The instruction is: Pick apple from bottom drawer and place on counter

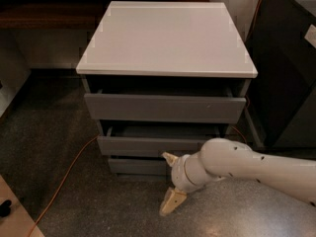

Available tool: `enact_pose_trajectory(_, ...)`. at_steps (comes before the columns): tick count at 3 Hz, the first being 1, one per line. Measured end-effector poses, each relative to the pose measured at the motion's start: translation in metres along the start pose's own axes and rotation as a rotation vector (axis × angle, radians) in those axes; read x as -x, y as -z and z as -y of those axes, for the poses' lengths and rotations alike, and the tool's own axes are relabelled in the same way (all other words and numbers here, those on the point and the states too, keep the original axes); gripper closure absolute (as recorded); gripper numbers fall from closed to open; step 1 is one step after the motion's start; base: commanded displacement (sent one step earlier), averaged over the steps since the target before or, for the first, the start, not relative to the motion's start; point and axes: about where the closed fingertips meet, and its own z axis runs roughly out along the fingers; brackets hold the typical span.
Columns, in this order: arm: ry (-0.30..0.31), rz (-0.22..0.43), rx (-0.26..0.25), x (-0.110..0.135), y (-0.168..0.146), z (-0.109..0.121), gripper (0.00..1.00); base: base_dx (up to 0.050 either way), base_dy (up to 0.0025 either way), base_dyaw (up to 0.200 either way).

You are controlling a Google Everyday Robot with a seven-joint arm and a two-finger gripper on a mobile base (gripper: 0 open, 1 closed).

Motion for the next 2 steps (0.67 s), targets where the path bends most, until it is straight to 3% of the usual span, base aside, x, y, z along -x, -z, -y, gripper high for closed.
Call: enact_pose_trajectory(2, -0.020, 0.069, -0.013, -0.033, -0.054, -0.006, 0.00, 0.000, 0.00000, 0.000)
